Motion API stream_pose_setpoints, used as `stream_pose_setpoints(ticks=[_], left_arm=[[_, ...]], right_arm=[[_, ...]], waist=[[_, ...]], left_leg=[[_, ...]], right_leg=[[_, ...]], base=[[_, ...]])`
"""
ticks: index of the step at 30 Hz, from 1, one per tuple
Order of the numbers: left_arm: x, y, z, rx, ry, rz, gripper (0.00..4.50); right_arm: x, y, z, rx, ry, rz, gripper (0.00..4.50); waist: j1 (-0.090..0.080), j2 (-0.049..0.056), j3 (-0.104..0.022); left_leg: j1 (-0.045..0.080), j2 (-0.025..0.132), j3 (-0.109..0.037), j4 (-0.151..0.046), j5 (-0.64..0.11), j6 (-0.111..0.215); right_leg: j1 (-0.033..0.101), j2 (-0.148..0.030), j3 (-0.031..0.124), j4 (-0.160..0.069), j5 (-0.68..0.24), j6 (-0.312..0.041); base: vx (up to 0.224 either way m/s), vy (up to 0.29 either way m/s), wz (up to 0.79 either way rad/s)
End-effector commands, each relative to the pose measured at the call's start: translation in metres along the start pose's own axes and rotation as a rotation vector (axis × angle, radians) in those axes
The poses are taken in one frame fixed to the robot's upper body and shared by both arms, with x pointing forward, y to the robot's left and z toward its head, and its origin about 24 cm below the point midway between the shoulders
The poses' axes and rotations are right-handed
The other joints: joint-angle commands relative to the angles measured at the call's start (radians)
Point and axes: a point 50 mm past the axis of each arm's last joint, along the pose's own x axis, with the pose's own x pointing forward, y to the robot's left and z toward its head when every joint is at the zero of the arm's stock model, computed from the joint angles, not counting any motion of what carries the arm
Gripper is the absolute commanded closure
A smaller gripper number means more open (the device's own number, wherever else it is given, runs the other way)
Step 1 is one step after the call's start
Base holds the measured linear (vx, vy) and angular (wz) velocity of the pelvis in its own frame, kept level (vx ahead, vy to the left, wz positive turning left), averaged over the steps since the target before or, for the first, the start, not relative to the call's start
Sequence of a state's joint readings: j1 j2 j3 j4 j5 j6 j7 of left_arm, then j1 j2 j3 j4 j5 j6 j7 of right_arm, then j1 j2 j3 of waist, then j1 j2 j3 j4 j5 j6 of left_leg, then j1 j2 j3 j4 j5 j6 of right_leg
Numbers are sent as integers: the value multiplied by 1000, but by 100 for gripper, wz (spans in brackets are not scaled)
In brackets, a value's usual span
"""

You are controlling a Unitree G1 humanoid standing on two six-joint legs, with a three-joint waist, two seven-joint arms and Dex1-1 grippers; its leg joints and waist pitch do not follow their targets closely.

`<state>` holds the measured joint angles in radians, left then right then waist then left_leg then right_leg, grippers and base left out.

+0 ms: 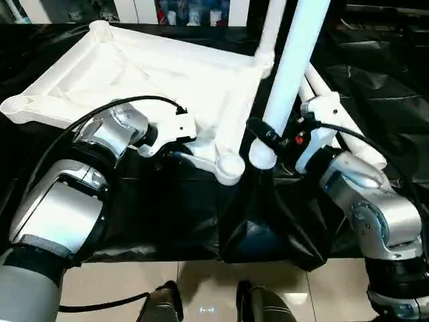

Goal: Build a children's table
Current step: Rotate table base

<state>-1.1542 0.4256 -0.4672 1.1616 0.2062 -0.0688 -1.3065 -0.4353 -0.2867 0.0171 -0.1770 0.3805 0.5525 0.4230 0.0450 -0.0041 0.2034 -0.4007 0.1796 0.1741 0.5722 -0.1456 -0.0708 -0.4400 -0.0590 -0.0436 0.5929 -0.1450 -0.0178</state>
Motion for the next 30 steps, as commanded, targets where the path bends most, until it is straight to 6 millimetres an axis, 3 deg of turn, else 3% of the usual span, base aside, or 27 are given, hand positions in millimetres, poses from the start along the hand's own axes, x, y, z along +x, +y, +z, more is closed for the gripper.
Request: stream_pose_setpoints(ticks=[1,10,13,14,15,18,20,23,24,25,30], left_arm=[[12,-11,-15,-47,67,-87,339],[27,-23,-14,-260,-141,-89,403],[38,-36,-21,-341,-171,-66,411],[38,-36,-21,-341,-171,-66,411],[41,-41,-22,-370,-188,-50,413],[46,-52,-18,-433,-241,14,421],[49,-57,-14,-431,-282,47,424],[51,-62,-13,-481,-290,87,432],[52,-65,-11,-493,-296,103,435],[52,-65,-11,-493,-296,103,435],[51,-81,-2,-318,-335,109,446]], right_arm=[[0,0,4,-14,-23,2,264],[2,4,1,55,-26,5,264],[1,4,-2,92,-21,0,264],[1,4,-2,92,-21,0,264],[1,4,-2,100,-21,-2,264],[1,2,-2,120,-22,-11,264],[2,0,-2,120,-22,-15,264],[3,-1,-2,126,-22,-16,264],[3,-1,-2,129,-20,-15,264],[3,-1,-2,129,-20,-15,264],[5,-3,-3,119,-9,0,264]], waist=[[5,-2,-77],[8,1,-80],[5,-2,-72],[3,-2,-67],[0,-4,-69],[-6,-6,-72],[-8,-4,-74],[-12,-6,-78],[-13,-11,-80],[-12,-9,-80],[-17,-13,-86]], left_leg=[[27,38,-11,-64,-157,66],[25,42,-11,-67,-144,76],[24,42,-13,-73,-192,61],[28,39,-12,-75,-218,53],[28,36,-12,-76,-229,43],[25,40,-17,-79,-217,37],[28,36,-12,-78,-210,47],[27,35,-9,-76,-197,57],[25,35,-9,-76,-191,62],[24,36,-11,-77,-186,63],[22,34,-8,-76,-169,74]], right_leg=[[74,-86,50,-55,-133,-286],[77,-89,51,-53,-104,-305],[76,-92,49,-63,-221,-281],[72,-91,51,-74,-302,-256],[73,-89,52,-78,-357,-231],[72,-92,52,-80,-412,-203],[65,-85,52,-84,-403,-198],[63,-80,52,-81,-358,-207],[64,-79,52,-79,-353,-203],[65,-81,51,-78,-350,-202],[65,-77,52,-79,-340,-178]], base=[[0,0,0],[0,0,0],[0,0,0],[0,0,0],[0,0,0],[0,0,0],[0,0,0],[0,0,0],[0,0,0],[0,0,0],[0,0,0]])
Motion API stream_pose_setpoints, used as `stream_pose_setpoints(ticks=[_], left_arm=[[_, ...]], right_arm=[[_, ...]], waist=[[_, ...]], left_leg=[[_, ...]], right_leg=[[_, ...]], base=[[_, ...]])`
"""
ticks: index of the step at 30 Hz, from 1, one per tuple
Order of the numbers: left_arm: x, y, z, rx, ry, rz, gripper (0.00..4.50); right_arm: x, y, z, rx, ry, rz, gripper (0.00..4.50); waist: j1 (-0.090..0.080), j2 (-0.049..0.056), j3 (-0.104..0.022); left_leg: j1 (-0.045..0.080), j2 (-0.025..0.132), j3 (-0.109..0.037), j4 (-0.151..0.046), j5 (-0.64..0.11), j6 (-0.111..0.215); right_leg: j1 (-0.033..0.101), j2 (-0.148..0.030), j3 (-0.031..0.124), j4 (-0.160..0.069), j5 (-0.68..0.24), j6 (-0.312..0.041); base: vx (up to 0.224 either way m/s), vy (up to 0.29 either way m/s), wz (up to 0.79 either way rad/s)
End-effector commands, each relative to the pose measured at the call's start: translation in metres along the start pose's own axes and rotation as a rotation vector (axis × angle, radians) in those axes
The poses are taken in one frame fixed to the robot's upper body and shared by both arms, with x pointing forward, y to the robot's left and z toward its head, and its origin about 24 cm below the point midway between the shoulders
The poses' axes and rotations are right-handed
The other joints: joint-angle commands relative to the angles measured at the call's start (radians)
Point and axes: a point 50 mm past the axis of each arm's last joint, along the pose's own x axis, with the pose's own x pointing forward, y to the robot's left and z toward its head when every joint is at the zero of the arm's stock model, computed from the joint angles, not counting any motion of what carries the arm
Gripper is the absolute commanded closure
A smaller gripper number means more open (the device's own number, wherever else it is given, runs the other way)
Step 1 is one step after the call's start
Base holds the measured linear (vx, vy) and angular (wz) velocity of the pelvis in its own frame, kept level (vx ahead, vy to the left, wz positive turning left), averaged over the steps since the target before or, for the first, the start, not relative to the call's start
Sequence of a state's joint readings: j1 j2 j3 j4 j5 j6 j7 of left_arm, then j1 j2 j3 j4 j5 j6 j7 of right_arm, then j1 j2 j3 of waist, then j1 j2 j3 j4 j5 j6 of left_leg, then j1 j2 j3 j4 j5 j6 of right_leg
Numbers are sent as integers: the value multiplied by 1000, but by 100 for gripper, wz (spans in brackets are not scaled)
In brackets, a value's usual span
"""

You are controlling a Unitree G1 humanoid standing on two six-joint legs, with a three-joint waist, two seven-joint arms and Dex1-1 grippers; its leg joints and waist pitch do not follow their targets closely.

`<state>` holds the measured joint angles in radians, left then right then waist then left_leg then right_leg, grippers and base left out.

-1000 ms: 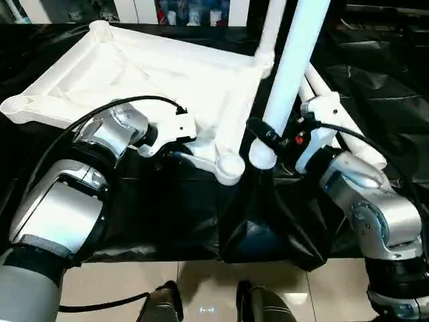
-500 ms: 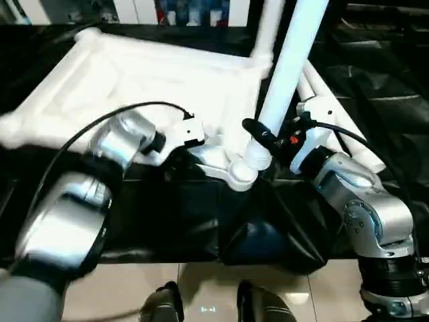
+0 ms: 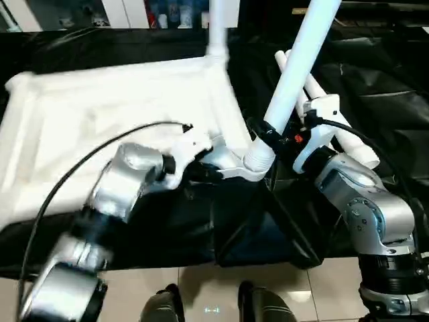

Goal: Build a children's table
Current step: Rotate table base

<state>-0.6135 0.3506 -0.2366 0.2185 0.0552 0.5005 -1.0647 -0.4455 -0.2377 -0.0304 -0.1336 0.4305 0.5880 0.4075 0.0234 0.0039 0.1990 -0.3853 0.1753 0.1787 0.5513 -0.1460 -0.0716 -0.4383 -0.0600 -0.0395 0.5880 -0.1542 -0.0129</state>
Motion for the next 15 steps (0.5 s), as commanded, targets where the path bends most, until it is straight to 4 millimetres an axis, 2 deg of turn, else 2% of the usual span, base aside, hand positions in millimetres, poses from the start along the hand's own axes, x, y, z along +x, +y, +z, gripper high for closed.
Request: stream_pose_setpoints(ticks=[1,3,5,6,7,8,11,12,13,15], left_arm=[[6,-12,-27,-62,48,-42,448],[5,-16,-29,-20,65,-44,448],[4,-17,-31,4,82,-39,448],[3,-19,-30,9,80,-48,419],[3,-19,-29,3,81,-45,419],[3,-19,-29,-12,81,-38,391],[2,-17,-27,-12,58,-1,379],[1,-15,-26,-15,41,20,379],[1,-15,-26,-23,35,15,379],[-2,-16,-24,-51,6,-18,379]], right_arm=[[2,1,3,0,-4,20,264],[2,1,3,-4,-3,27,264],[2,2,4,-12,-5,48,264],[3,2,5,-14,-9,62,264],[3,2,5,-14,-9,65,264],[2,2,6,-14,-12,76,264],[1,2,7,-12,-12,102,264],[0,2,7,-14,-7,115,264],[0,2,7,-15,-4,123,264],[0,3,7,-19,4,144,264]], waist=[[6,-19,-83],[5,-18,-84],[4,-16,-89],[2,-16,-89],[2,-15,-90],[0,-16,-91],[2,-19,-92],[2,-23,-91],[3,-22,-90],[4,-26,-89]], left_leg=[[7,40,-14,-56,-163,77],[9,38,-10,-53,-143,87],[7,39,-10,-51,-119,94],[7,38,-9,-50,-105,99],[8,39,-9,-50,-99,102],[8,38,-7,-47,-83,111],[8,37,-6,-44,-60,134],[7,37,-5,-43,-67,137],[8,37,-5,-44,-72,137],[10,37,-5,-45,-95,126]], right_leg=[[63,-77,48,-72,-317,-185],[61,-73,48,-68,-269,-191],[66,-73,48,-61,-217,-204],[67,-71,48,-57,-183,-214],[67,-71,48,-55,-166,-219],[68,-70,49,-51,-128,-230],[71,-68,48,-46,-74,-250],[72,-69,48,-48,-83,-251],[72,-69,47,-49,-98,-249],[70,-71,46,-55,-168,-235]], base=[[0,0,0],[0,0,0],[0,0,0],[0,0,0],[0,0,0],[0,0,0],[0,0,0],[0,0,0],[0,0,0],[0,0,0]])
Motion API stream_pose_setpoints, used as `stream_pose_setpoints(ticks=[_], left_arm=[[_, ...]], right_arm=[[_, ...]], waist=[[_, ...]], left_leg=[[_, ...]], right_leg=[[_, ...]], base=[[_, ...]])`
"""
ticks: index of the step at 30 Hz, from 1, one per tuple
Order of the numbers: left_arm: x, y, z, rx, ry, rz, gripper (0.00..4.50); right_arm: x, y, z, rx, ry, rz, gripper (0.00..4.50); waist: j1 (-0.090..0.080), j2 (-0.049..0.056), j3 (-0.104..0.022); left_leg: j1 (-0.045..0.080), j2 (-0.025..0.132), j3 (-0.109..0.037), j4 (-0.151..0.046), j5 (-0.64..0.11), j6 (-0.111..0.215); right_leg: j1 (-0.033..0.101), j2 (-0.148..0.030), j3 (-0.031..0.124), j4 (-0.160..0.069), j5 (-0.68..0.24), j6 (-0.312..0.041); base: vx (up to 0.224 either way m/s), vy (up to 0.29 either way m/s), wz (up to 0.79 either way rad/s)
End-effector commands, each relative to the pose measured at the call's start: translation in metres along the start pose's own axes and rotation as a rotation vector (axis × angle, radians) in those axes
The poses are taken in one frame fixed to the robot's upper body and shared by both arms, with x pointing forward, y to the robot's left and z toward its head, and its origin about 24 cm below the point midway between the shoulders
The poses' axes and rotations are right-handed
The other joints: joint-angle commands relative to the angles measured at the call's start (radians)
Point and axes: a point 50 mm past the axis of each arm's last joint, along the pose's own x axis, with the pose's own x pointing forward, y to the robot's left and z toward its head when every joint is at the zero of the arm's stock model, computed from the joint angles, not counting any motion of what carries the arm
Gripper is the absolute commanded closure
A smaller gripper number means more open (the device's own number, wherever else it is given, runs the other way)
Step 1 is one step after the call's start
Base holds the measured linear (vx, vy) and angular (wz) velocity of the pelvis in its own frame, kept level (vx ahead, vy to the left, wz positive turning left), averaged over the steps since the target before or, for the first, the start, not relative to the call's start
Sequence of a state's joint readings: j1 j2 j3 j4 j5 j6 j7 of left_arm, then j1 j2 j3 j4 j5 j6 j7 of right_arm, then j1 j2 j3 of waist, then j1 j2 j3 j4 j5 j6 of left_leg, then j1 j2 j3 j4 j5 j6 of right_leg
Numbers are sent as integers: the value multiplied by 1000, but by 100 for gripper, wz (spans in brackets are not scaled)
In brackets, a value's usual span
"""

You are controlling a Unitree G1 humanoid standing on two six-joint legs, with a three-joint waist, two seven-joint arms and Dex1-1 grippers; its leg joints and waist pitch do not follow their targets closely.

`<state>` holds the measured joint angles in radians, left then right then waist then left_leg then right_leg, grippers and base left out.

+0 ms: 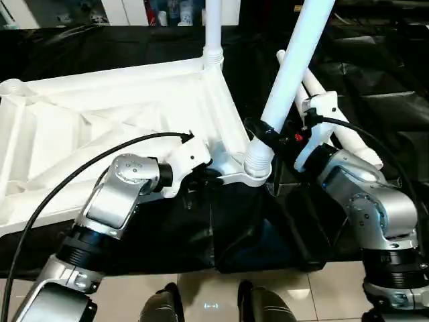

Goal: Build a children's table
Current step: Insert table leg to table base

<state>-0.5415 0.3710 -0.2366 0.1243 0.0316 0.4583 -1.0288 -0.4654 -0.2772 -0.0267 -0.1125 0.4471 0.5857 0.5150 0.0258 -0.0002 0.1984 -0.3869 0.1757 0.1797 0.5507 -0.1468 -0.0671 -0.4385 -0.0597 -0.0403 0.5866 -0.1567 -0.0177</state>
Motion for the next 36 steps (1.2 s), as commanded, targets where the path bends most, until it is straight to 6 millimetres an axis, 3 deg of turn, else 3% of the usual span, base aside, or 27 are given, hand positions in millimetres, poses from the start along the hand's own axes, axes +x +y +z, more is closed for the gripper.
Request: stream_pose_setpoints(ticks=[1,9,14,19,26,32,36], left_arm=[[2,-7,-21,-100,47,-40,379],[-5,-6,-29,-79,107,-46,379],[-5,-7,-32,-66,127,-48,379],[-5,-7,-33,-51,147,-48,379],[-5,-8,-36,-53,158,-68,442],[-4,-9,-37,-51,162,-78,450],[-4,-11,-39,-35,182,-90,450]], right_arm=[[1,4,3,-1,-8,44,264],[4,1,5,-17,-10,58,264],[5,1,5,-23,-9,63,264],[6,1,4,-28,-6,66,264],[6,-1,-2,-31,32,66,264],[6,-2,-5,-21,60,74,265],[6,-4,-8,-30,90,72,265]], waist=[[2,-22,-88],[-1,-27,-93],[-3,-28,-92],[-5,-28,-95],[-5,-29,-96],[-9,-28,-100],[-10,-33,-99]], left_leg=[[11,37,-6,-44,-97,118],[12,37,-7,-41,-78,118],[11,36,-8,-41,-98,105],[12,36,-7,-39,-88,108],[11,35,-7,-37,-82,113],[12,36,-7,-36,-64,124],[13,37,-8,-37,-99,112]], right_leg=[[70,-71,47,-53,-177,-227],[69,-70,48,-47,-157,-223],[69,-70,48,-50,-201,-212],[70,-69,49,-47,-170,-219],[72,-68,49,-45,-154,-228],[72,-66,48,-39,-94,-247],[73,-68,47,-45,-145,-242]], base=[[0,0,0],[0,0,0],[0,0,0],[0,0,0],[0,0,0],[0,0,0],[0,0,0]])
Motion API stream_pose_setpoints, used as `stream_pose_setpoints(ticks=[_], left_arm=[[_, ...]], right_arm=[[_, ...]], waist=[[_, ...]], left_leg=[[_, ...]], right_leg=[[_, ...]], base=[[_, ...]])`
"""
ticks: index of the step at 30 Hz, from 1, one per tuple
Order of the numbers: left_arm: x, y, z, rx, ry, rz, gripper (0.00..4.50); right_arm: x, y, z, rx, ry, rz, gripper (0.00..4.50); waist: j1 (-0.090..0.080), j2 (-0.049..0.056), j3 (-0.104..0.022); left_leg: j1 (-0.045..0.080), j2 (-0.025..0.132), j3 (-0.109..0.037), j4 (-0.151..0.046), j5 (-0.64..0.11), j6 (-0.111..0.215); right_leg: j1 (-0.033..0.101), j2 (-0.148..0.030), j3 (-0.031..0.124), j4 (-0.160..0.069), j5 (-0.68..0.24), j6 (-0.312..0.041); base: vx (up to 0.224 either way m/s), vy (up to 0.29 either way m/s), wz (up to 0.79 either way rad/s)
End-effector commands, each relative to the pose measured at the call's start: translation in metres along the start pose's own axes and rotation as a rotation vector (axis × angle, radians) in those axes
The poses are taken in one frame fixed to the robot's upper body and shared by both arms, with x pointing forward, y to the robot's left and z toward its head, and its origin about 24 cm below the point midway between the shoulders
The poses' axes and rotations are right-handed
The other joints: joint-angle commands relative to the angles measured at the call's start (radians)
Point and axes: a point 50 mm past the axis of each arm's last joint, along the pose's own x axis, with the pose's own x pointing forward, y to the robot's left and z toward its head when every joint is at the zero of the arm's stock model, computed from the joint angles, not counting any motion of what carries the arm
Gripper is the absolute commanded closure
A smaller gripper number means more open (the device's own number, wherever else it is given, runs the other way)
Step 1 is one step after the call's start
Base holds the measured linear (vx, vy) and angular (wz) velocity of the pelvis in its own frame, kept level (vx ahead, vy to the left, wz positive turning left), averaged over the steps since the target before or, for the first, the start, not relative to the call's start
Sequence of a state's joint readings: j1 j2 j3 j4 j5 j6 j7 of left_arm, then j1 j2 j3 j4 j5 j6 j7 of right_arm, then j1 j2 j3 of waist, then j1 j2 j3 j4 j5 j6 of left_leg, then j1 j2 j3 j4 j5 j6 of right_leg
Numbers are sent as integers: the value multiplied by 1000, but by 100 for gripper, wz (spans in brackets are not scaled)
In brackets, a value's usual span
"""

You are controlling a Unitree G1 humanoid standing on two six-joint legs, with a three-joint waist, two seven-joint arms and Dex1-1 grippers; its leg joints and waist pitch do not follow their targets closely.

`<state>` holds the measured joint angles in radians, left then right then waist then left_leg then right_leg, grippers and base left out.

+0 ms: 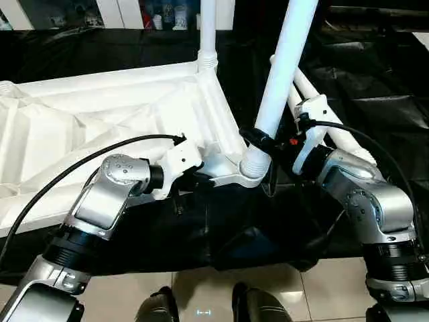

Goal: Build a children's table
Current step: Insert table leg to table base

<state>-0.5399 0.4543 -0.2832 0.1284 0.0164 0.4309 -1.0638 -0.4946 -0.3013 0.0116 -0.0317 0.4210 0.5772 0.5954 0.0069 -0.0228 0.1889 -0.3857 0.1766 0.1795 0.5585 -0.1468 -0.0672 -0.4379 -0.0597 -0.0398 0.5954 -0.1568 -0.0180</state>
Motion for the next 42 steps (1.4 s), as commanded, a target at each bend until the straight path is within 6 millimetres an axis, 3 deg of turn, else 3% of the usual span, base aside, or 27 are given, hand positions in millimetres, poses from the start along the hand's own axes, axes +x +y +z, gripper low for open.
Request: stream_pose_setpoints(ticks=[1,7,18,28,30,31,32,33,42], left_arm=[[8,-13,-29,-74,114,-57,450],[9,-12,-29,-66,115,-50,450],[8,-11,-28,-53,117,-44,450],[7,-9,-27,-53,109,-31,450],[7,-8,-26,-53,106,-28,450],[7,-8,-26,-52,105,-28,450],[8,-8,-26,-52,104,-27,450],[8,-8,-25,-51,103,-26,450],[7,-4,-25,-48,102,-13,450]], right_arm=[[0,-1,1,-18,24,9,265],[1,0,-2,-12,55,29,265],[5,-6,-14,52,67,-8,265],[-6,-14,-35,191,14,-69,266],[-9,-14,-39,209,9,-75,266],[-9,-13,-40,212,8,-77,266],[-10,-13,-43,219,7,-77,266],[-12,-11,-47,226,4,-81,266],[-16,-8,-57,187,-26,-120,266]], waist=[[9,-10,-89],[9,-11,-93],[9,-11,-92],[11,-10,-93],[13,-9,-91],[15,-3,-91],[13,-6,-91],[17,1,-90],[23,2,-90]], left_leg=[[12,36,-8,-45,-101,110],[12,36,-8,-43,-82,113],[14,38,-8,-44,-98,103],[14,38,-8,-45,-109,101],[14,39,-9,-46,-114,101],[15,39,-10,-47,-120,99],[15,39,-10,-47,-127,93],[17,40,-10,-47,-137,89],[17,39,-12,-53,-181,62]], right_leg=[[73,-69,47,-54,-150,-240],[74,-67,47,-48,-106,-247],[72,-68,47,-50,-118,-254],[72,-69,47,-52,-116,-256],[71,-69,46,-53,-125,-257],[70,-70,46,-54,-133,-258],[71,-68,45,-55,-142,-256],[69,-70,46,-56,-153,-254],[68,-71,45,-66,-215,-232]], base=[[0,0,0],[0,0,0],[0,0,0],[0,0,0],[0,0,0],[0,0,0],[0,0,0],[0,0,0],[0,0,0]])
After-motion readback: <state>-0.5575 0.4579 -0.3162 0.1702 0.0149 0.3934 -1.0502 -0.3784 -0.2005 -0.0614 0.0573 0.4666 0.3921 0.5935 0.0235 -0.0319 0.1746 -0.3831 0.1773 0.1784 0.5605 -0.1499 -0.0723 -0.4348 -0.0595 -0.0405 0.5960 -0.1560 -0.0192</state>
